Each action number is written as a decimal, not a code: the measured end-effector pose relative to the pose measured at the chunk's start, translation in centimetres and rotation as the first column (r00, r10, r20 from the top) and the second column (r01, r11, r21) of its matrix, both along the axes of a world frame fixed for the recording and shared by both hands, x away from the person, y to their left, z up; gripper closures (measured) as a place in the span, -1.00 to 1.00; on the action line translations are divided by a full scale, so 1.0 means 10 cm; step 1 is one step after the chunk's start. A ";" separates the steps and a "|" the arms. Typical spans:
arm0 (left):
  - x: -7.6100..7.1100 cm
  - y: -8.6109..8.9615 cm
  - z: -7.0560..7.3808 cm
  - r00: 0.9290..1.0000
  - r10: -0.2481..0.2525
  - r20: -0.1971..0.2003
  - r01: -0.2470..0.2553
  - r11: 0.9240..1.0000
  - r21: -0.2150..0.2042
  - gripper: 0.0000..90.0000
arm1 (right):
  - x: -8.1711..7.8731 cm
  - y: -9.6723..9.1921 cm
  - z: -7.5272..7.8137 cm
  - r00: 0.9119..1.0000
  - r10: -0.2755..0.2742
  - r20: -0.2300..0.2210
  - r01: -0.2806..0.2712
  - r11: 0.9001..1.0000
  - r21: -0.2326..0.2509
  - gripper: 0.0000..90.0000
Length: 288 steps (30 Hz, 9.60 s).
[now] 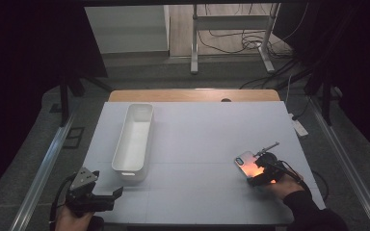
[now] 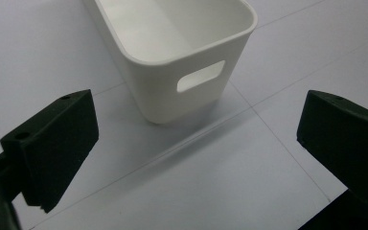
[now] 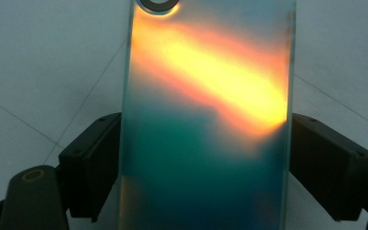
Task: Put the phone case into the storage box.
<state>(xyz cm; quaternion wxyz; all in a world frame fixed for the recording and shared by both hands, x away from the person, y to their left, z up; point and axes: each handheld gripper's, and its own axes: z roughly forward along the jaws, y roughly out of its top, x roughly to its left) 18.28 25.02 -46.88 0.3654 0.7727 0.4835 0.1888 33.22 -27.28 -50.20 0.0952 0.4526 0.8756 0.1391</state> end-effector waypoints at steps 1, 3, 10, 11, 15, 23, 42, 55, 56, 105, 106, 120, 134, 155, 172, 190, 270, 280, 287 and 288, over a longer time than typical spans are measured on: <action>0.00 0.00 0.00 1.000 0.001 0.002 -0.001 1.000 0.000 -0.97 | 0.00 0.00 0.00 1.000 -0.004 -0.001 0.004 1.000 0.000 -0.63; 0.00 0.00 0.00 1.000 0.005 0.004 -0.005 1.000 -0.003 -0.98 | 0.00 0.00 0.00 1.000 -0.010 0.000 0.010 1.000 0.005 -0.63; 0.00 0.00 0.00 1.000 -0.005 0.001 0.005 1.000 -0.007 -0.97 | -0.01 -0.02 0.01 1.000 -0.019 0.006 0.019 1.000 0.024 -0.63; 0.00 0.01 0.00 1.000 -0.006 0.000 0.006 1.000 -0.010 -0.97 | -0.01 -0.03 0.01 1.000 -0.021 0.008 0.021 0.999 0.029 -0.63; 0.00 0.01 0.00 1.000 -0.009 -0.002 0.009 1.000 -0.014 -0.99 | -0.02 -0.02 0.03 1.000 -0.006 0.025 0.005 0.999 0.051 -0.63; 0.00 0.04 0.00 1.000 -0.011 0.000 0.011 0.999 -0.042 -1.00 | -0.05 0.00 0.10 0.998 0.028 0.064 -0.034 0.994 0.105 -0.63; 0.02 -0.02 0.10 0.997 -0.041 0.058 0.044 0.998 -0.051 -1.00 | -0.11 0.01 0.30 0.986 0.060 0.159 -0.098 0.964 0.247 -0.63; 0.13 -0.17 0.22 0.994 -0.060 0.087 0.067 0.995 -0.075 -1.00 | -0.16 0.06 0.45 0.971 0.095 0.219 -0.160 0.941 0.300 -0.63; 0.15 -0.18 0.22 0.994 -0.064 0.090 0.071 0.994 -0.083 -1.00 | -0.16 0.07 0.46 0.970 0.096 0.222 -0.162 0.939 0.303 -0.63; 0.73 -0.96 0.32 0.901 -0.400 0.167 0.431 0.867 -0.251 -1.00 | -0.22 0.26 0.73 0.916 0.193 0.352 -0.341 0.836 0.430 -0.63; 0.73 -0.97 0.32 0.898 -0.406 0.168 0.438 0.863 -0.251 -1.00 | -0.22 0.27 0.73 0.914 0.196 0.354 -0.346 0.832 0.433 -0.63; 0.84 -1.19 0.33 0.853 -0.490 0.179 0.522 0.806 -0.278 -1.00 | -0.25 0.41 0.78 0.902 0.235 0.362 -0.389 0.804 0.449 -0.63; 0.93 -1.38 0.35 0.815 -0.552 0.178 0.579 0.760 -0.295 -1.00 | -0.28 0.56 0.80 0.889 0.265 0.373 -0.427 0.772 0.470 -0.63; 1.05 -1.57 0.34 0.767 -0.614 0.185 0.639 0.707 -0.303 -1.00 | -0.32 0.72 0.83 0.868 0.302 0.395 -0.475 0.737 0.481 -0.63; 1.15 -1.69 0.36 0.721 -0.666 0.192 0.688 0.654 -0.313 -1.00 | -0.37 0.85 0.84 0.855 0.332 0.397 -0.505 0.706 0.496 -0.63; 1.14 -1.60 0.40 0.685 -0.702 0.197 0.716 0.597 -0.362 0.14 | -0.39 0.85 0.85 0.850 0.340 0.401 -0.515 0.696 0.501 -0.63; 1.22 -1.61 0.51 0.759 -0.642 0.111 0.651 0.738 -0.181 0.96 | -0.43 0.65 0.63 0.889 0.336 0.312 -0.435 0.832 0.345 -0.95; 1.31 -1.55 0.52 0.805 -0.585 0.096 0.593 0.790 -0.154 0.96 | -0.46 0.50 0.61 0.907 0.275 0.318 -0.377 0.866 0.327 -1.00; 1.36 -1.52 0.55 0.828 -0.552 0.098 0.560 0.818 -0.131 0.96 | -0.48 0.41 0.60 0.911 0.250 0.328 -0.356 0.878 0.319 -1.00; 1.36 -1.52 0.56 0.831 -0.547 0.100 0.556 0.821 -0.129 0.96 | -0.49 0.40 0.60 0.913 0.243 0.327 -0.349 0.880 0.322 -1.00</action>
